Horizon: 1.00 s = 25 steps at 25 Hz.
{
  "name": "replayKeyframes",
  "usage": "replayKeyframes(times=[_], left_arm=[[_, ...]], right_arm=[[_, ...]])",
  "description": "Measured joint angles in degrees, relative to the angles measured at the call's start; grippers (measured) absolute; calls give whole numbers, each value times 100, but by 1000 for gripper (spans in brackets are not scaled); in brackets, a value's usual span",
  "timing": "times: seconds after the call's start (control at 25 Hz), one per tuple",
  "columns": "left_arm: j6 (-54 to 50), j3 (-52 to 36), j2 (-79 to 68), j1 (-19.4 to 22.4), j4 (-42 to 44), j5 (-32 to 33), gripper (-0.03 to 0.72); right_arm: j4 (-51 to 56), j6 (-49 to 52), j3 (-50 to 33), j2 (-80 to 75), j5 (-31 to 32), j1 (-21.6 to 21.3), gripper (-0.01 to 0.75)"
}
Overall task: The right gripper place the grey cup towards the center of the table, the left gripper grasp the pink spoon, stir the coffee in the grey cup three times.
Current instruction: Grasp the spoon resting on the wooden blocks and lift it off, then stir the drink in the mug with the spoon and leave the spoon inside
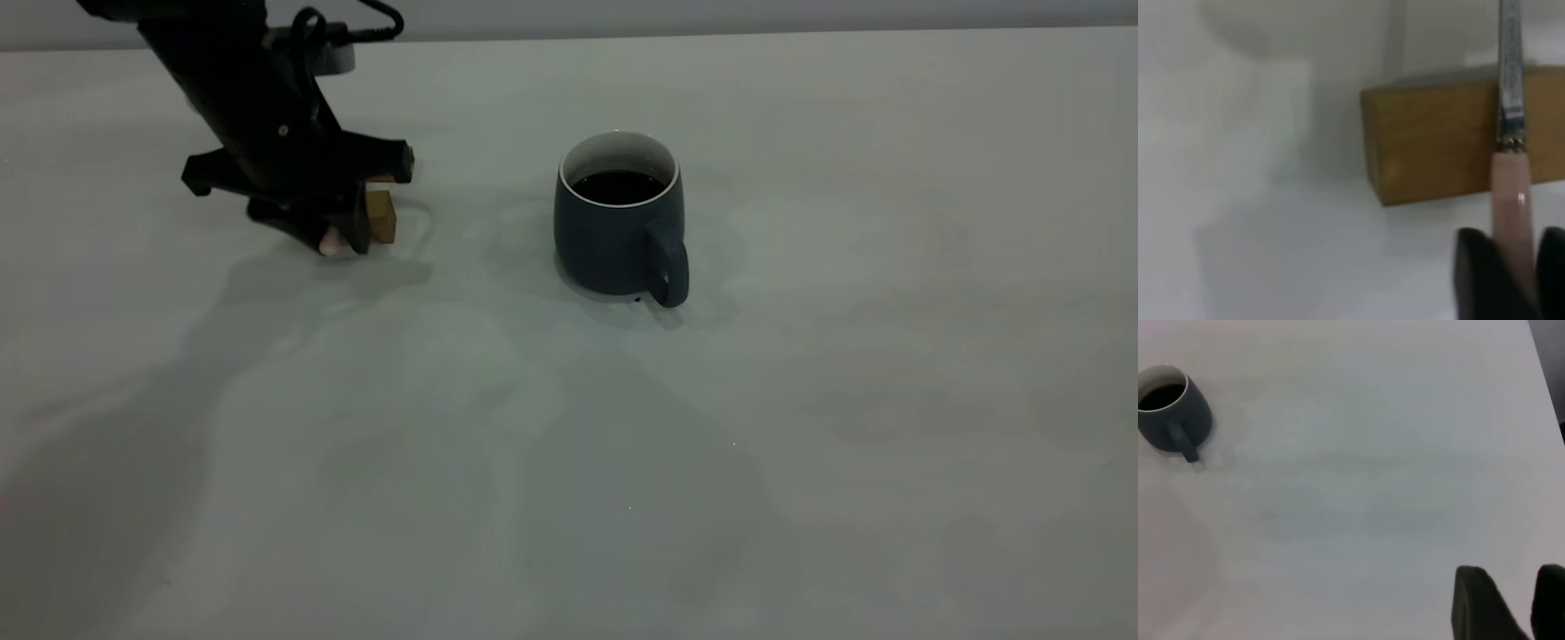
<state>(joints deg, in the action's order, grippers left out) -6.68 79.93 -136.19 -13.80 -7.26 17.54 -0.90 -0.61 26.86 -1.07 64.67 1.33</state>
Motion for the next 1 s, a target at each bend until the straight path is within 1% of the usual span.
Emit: replayKeyframes(times=[0.04,0.16,0.28,0.36,0.48,0.52,0.6,0.68,0.76,0.84,1.0], left_arm=[[3,83,0,0,-55,162,156],[-19,467,71,0,-186,1033,159],[-366,1052,313,12,-261,2150,159],[-983,1480,513,12,-412,2863,159],[-2585,1965,649,16,-889,3886,159],[-3069,2111,654,16,-1176,4171,159],[-4173,2289,648,16,-1881,4433,159],[-5032,2357,648,16,-2865,4455,159],[-5657,2376,636,16,-3771,4488,159],[-5937,2376,575,16,-4586,4488,159],[-6067,2388,294,-21,-5624,4475,159]], right_arm=[[0,0,0,0,0,0,238],[0,0,0,0,0,0,238],[0,0,0,0,0,0,238],[0,0,0,0,0,0,238],[0,0,0,0,0,0,238],[0,0,0,0,0,0,238],[0,0,0,0,0,0,238],[0,0,0,0,0,0,238],[0,0,0,0,0,0,238],[0,0,0,0,0,0,238],[0,0,0,0,0,0,238]])
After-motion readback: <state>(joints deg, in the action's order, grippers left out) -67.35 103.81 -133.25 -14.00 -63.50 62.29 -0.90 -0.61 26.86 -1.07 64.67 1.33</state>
